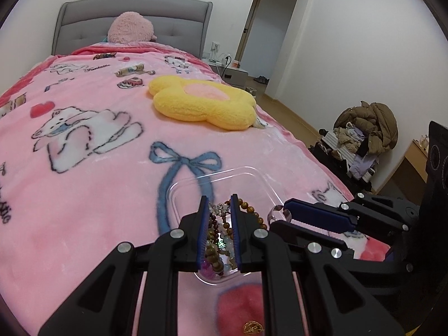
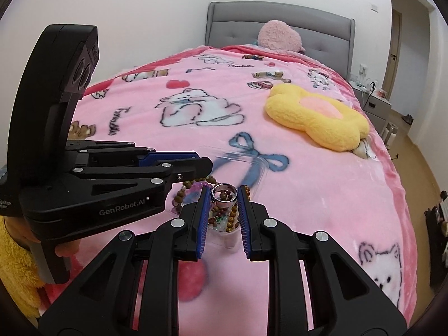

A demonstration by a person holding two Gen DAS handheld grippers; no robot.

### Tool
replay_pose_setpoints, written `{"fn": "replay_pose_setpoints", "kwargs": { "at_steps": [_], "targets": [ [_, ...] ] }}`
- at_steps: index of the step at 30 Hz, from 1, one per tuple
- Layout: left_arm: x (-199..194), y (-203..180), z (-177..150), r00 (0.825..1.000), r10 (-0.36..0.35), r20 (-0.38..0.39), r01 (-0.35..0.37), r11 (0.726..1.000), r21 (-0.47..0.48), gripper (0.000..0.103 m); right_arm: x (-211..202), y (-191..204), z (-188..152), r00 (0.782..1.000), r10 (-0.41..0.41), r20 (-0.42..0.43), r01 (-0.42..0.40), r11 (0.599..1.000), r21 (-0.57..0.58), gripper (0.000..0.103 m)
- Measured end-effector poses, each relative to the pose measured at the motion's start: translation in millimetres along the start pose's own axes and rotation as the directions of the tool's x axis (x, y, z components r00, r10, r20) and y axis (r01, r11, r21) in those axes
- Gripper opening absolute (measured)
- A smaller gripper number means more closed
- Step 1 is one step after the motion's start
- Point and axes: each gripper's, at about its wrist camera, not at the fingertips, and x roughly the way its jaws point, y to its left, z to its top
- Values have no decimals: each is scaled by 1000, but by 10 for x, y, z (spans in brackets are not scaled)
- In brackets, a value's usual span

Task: Organize jewelry
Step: 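Lift the ring and earring and carry both toward the clear box, then lower the ring and earring into the clear box and open both tools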

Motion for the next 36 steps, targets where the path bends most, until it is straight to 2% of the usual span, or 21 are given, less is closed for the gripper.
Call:
{"fn": "replay_pose_setpoints", "kwargs": {
  "at_steps": [18,24,27,30,33,36],
  "targets": [
    [89,62,-59,1000,2,-31,-3,999,-39,15,12,24,-72,1000,-2,1,2,1000,-27,22],
    [34,100,-75,1000,-12,-20,10,998,-56,23,-16,12,-79,1000,5,12,-4,1000,-17,22],
    [-9,90,-79,1000,-25,-15,24,998,-54,24,-89,-3,-108,1000,16,25,-16,1000,-4,28],
    [-86,74,-96,999,-32,-6,32,998,-49,29,-184,3,-140,999,23,34,-23,1000,-14,28],
    [-193,53,-123,999,-34,-2,34,998,-45,31,-271,22,-209,998,56,22,-55,998,-23,28],
    [-354,31,-281,999,19,-33,-20,999,-37,34,-336,60,-318,997,75,-1,-75,996,-37,28]
  ]
}}
